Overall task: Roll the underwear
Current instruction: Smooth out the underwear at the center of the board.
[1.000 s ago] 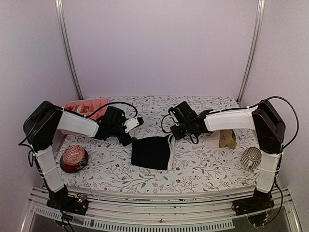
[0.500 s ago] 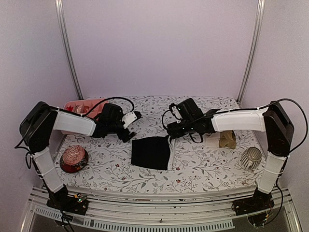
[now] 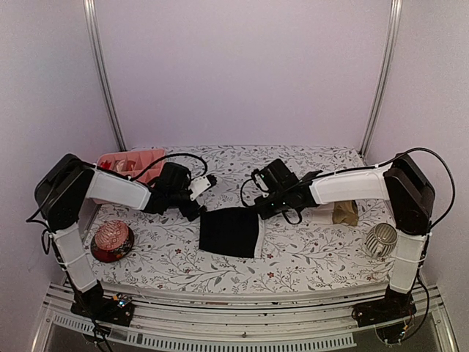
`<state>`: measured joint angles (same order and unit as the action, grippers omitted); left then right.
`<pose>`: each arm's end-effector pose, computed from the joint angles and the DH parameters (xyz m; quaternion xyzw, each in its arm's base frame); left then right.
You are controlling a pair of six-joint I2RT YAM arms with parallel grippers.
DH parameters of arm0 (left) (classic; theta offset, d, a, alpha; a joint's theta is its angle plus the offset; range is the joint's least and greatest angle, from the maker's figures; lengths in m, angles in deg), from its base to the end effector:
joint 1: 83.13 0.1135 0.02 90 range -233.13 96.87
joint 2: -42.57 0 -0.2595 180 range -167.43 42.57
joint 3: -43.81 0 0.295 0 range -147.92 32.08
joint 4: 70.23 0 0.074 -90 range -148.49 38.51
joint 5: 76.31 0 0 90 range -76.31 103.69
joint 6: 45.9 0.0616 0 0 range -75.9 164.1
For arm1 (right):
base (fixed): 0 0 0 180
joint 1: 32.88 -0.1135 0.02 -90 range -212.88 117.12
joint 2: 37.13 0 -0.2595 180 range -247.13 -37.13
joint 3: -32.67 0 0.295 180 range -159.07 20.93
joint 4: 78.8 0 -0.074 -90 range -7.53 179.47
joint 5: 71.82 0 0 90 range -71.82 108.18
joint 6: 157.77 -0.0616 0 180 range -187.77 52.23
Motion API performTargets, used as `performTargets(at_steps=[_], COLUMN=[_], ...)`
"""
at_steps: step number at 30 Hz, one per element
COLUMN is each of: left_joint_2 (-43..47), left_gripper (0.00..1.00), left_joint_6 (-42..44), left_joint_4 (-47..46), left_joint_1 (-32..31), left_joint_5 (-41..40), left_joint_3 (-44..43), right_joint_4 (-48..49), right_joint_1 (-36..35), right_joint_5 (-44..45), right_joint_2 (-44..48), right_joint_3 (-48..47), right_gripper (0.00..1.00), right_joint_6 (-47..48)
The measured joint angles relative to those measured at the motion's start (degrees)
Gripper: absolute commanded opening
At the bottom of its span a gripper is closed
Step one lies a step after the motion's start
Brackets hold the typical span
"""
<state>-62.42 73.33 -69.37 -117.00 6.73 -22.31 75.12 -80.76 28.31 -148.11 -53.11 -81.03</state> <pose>0.3535 -0.2283 0.0927 0.4509 0.7836 0.0377 0.4258 0.3193 0.3369 0.1251 -0.2517 0.9059 0.0962 0.3267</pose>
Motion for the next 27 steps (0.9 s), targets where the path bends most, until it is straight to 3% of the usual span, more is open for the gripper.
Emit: performTargets(at_steps=[4, 22, 24, 27], left_joint_2=[-1.4, -5.6, -5.7, -6.6], left_gripper=[0.95, 0.94, 0.95, 0.95], left_joint_6=[0.0, 1.2, 1.3, 1.4], left_joint_4=[0.0, -3.5, -3.5, -4.4], left_joint_1=[-0.2, -1.7, -1.7, -1.7], left_joint_5=[-2.8, -13.1, -13.6, -14.5], left_joint_3=[0.0, -0.8, -0.8, -1.4], right_joint_4=[-0.7, -4.2, -4.5, -4.7], right_joint_1=[0.1, 3.9, 4.0, 4.1], right_joint_5=[0.9, 5.5, 5.7, 6.0], right_joint_2=[0.0, -6.9, -7.5, -8.1], right_joint_3=[-0.8, -4.1, -4.3, -4.5], right_gripper=[0.06, 0.06, 0.13, 0.38], right_joint_6=[0.2, 0.4, 0.4, 0.4])
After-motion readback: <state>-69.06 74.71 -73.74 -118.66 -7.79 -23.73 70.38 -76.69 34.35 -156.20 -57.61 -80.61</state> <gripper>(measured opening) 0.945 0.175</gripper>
